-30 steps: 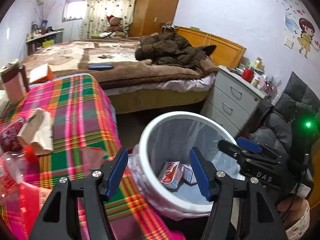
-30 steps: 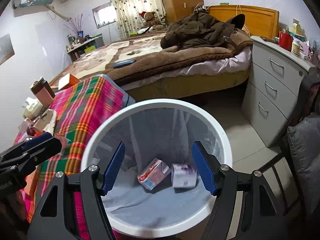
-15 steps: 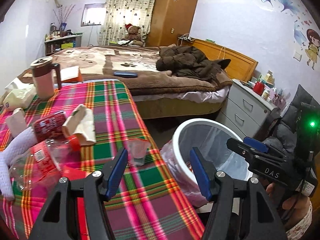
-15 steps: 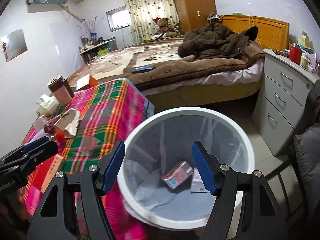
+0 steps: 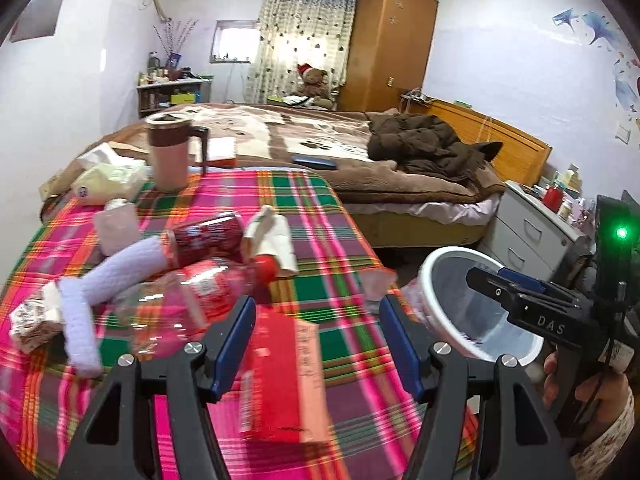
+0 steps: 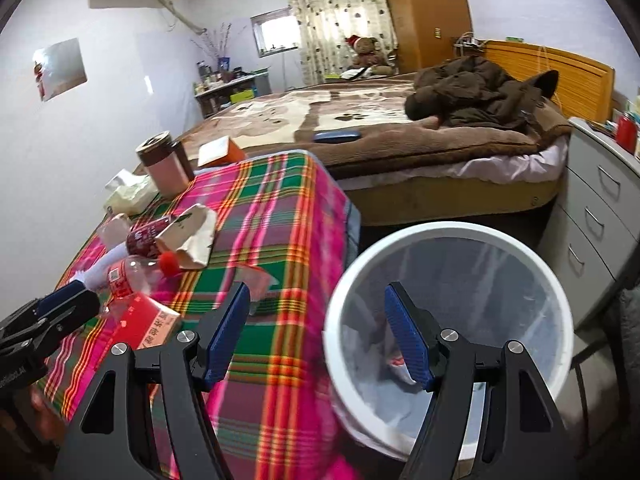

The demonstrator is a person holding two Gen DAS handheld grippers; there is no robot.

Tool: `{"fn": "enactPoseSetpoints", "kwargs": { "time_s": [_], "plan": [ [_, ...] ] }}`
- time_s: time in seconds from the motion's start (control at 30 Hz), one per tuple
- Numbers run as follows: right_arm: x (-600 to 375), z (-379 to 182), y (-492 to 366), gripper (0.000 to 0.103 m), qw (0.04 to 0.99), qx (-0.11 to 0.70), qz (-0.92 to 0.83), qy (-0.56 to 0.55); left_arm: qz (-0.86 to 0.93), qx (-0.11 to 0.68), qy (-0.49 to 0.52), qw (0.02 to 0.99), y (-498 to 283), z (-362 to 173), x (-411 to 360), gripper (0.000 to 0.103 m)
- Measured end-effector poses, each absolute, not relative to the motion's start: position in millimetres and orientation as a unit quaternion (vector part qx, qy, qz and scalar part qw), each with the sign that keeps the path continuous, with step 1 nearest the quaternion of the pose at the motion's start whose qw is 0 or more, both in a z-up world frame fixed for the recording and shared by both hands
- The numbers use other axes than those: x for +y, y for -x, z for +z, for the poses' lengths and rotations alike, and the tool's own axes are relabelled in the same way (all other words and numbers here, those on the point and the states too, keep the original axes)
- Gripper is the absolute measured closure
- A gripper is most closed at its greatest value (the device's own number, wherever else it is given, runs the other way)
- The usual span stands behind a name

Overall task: Collect trash
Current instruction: 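Grasp the red medicine box with the left tool while the right tool grasps the plastic cup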

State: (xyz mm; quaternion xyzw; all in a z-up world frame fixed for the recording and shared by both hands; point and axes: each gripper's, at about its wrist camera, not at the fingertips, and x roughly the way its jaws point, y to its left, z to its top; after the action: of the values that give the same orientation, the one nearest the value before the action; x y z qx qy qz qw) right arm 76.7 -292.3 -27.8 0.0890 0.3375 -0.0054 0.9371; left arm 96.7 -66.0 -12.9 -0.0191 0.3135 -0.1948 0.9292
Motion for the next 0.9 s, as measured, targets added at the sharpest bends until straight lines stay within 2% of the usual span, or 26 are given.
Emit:
{"fn": "enactPoseSetpoints", "kwargs": {
  "time_s": [0.13, 0.57, 0.77, 0.9],
  "plan": [
    [-277.3, -32.5, -87.6, 0.032, 0.935, 0.345, 0.007, -0.086, -0.186, 0.321, 0.030, 0.928, -96.2, -19.3, -46.5, 0.033],
    [-250.4, -58.7, -124.1, 0.032, 0.919, 0.386, 0.014, -0.074, -0.186, 0.373, 0.046, 0.908, -104.1, -63.0, -31.9, 0.032],
    [-244.9, -66.5, -137.3, 0.032, 0.914, 0.399, 0.013, -0.071, -0.188, 0.374, 0.013, 0.908, -103.1, -71.3, -49.0, 0.026],
    [-240.4, -68.9, -142.5, 0.032, 0.913, 0.404, 0.019, -0.064, -0.173, 0.379, -0.009, 0.909, -101.9, -78.5, -58.4, 0.025]
  ]
}}
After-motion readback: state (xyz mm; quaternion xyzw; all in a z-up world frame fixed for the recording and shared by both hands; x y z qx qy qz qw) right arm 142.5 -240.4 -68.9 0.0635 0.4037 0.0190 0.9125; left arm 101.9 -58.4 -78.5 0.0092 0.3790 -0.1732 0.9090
